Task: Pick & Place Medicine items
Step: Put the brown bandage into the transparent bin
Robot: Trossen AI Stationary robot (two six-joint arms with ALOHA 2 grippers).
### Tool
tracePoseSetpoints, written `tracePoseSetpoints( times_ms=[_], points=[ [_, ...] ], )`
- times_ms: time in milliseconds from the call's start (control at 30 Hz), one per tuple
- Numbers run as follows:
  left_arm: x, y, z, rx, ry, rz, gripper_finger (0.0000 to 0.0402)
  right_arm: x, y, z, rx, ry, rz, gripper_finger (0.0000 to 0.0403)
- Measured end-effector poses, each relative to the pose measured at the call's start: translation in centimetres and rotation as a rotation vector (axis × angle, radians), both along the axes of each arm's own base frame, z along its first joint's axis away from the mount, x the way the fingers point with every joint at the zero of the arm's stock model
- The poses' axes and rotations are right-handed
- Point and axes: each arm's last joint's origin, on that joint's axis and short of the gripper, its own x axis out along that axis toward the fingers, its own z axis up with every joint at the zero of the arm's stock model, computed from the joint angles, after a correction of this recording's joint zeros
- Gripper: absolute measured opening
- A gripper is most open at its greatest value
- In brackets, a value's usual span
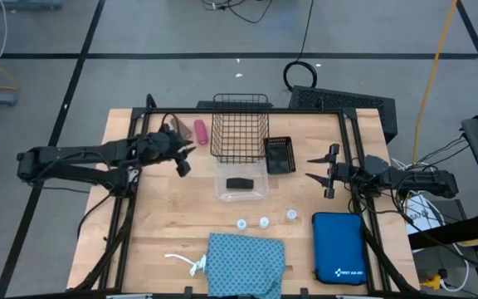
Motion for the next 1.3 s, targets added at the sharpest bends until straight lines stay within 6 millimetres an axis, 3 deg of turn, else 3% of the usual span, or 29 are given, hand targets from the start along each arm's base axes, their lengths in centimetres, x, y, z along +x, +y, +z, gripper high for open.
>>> tracePoseSetpoints(
  times_ms=[167,367,567,900,1033,1300],
  points=[
    [-0.8,0.9,-3.0,-0.024,-0.020,0.094,0.0097,0.0,0.0,0.0,0.000,0.000,0.000,0.0191],
    [-1.5,2.1,-5.8,-0.083,-0.104,0.341,0.0097,0.0,0.0,0.0,0.000,0.000,0.000,0.0191],
    [-2.1,3.2,-6.3,-0.151,-0.238,0.566,0.0097,0.0,0.0,0.0,0.000,0.000,0.000,0.0190],
    [-3.0,4.8,-6.4,-0.193,-0.305,0.710,0.0101,0.0,0.0,0.0,0.000,0.000,0.000,0.0190],
    [-3.4,5.4,-6.4,-0.217,-0.312,0.722,0.0136,0.0,0.0,0.0,0.000,0.000,0.000,0.0190],
    [-3.5,7.5,-6.6,-0.234,-0.342,0.794,0.0264,0.0,0.0,0.0,0.000,0.000,0.000,0.0190]
  ],
)
